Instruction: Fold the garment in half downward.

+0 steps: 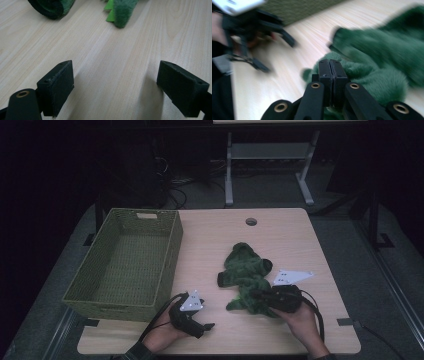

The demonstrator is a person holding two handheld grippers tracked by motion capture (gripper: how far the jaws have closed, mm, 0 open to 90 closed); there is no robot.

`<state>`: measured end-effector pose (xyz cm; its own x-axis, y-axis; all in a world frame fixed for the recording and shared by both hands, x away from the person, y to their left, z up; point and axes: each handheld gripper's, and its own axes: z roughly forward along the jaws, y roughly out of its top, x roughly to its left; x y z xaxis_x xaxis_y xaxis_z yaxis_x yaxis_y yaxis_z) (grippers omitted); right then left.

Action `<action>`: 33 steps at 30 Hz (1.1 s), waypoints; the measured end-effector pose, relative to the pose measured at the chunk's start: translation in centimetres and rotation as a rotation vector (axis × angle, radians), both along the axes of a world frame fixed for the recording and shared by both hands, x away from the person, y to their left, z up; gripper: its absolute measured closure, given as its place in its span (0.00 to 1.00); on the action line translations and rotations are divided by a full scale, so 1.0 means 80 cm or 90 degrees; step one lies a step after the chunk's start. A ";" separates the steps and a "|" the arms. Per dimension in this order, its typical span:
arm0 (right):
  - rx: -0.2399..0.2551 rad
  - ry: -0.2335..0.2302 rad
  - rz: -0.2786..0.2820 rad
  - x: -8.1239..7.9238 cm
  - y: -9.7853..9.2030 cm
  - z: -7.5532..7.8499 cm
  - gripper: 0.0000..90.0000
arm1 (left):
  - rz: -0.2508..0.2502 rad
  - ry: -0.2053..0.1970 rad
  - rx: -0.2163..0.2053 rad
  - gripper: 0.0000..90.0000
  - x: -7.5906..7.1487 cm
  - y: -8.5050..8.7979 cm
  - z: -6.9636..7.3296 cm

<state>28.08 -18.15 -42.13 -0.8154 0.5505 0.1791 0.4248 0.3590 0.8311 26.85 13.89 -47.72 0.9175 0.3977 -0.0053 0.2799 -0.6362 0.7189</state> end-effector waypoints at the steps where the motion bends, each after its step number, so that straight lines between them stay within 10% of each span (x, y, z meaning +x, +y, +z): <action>1: 0.003 -0.001 0.015 -0.001 0.008 0.000 0.99 | -0.002 -0.003 0.002 0.15 0.000 0.000 0.000; 12: -0.045 0.049 0.089 0.010 0.063 -0.045 0.96 | -0.001 -0.001 0.002 0.15 0.000 0.000 0.000; 17: -0.012 0.005 0.072 0.001 0.049 -0.015 0.81 | 0.000 -0.002 0.000 0.15 0.000 0.000 0.000; 23: -0.001 -0.041 0.014 0.003 0.022 0.007 0.86 | 0.000 0.001 0.001 0.15 0.000 0.000 0.000; 33: -0.084 0.045 -0.020 0.026 0.017 -0.040 0.96 | -0.001 0.000 0.001 0.15 0.000 0.000 0.000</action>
